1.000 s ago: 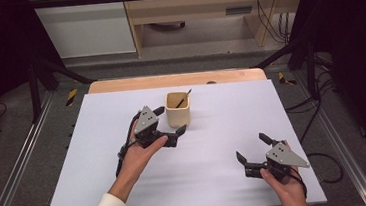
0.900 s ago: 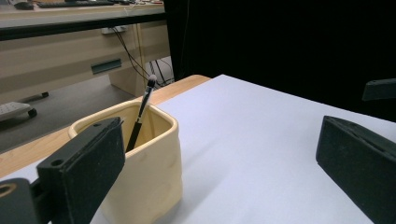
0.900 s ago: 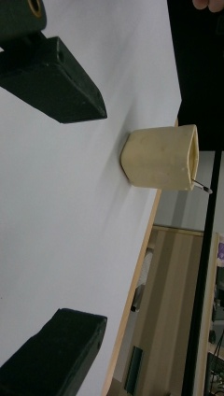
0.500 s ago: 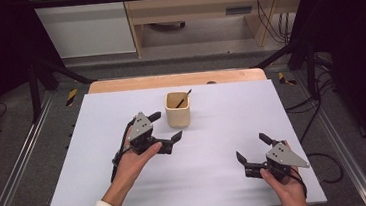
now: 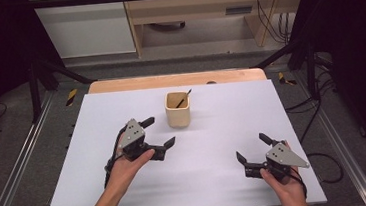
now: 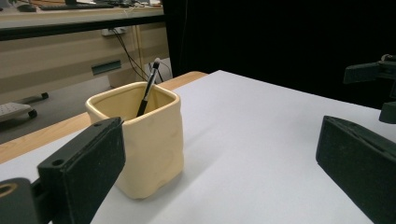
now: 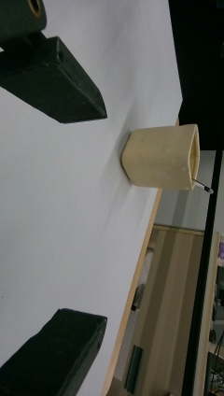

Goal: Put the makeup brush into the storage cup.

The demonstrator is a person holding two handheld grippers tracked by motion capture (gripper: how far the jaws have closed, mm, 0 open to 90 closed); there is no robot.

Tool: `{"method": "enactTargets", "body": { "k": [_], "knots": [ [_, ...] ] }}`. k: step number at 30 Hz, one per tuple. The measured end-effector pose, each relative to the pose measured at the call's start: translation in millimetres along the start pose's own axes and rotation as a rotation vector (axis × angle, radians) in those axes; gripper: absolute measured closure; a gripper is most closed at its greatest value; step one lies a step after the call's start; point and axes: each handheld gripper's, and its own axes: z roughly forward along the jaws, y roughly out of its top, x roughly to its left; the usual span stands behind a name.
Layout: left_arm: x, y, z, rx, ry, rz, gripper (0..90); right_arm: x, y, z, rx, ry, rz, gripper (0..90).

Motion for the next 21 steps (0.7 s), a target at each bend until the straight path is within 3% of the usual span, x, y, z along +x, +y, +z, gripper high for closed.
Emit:
{"method": "enactTargets", "body": {
  "k": [21],
  "knots": [
    [4.2, -15.4, -33.3, -0.010, 0.009, 0.015, 1.1, 0.1, 0.1, 0.0, -0.002, -0.001, 0.003, 3.2]
  ]
}}
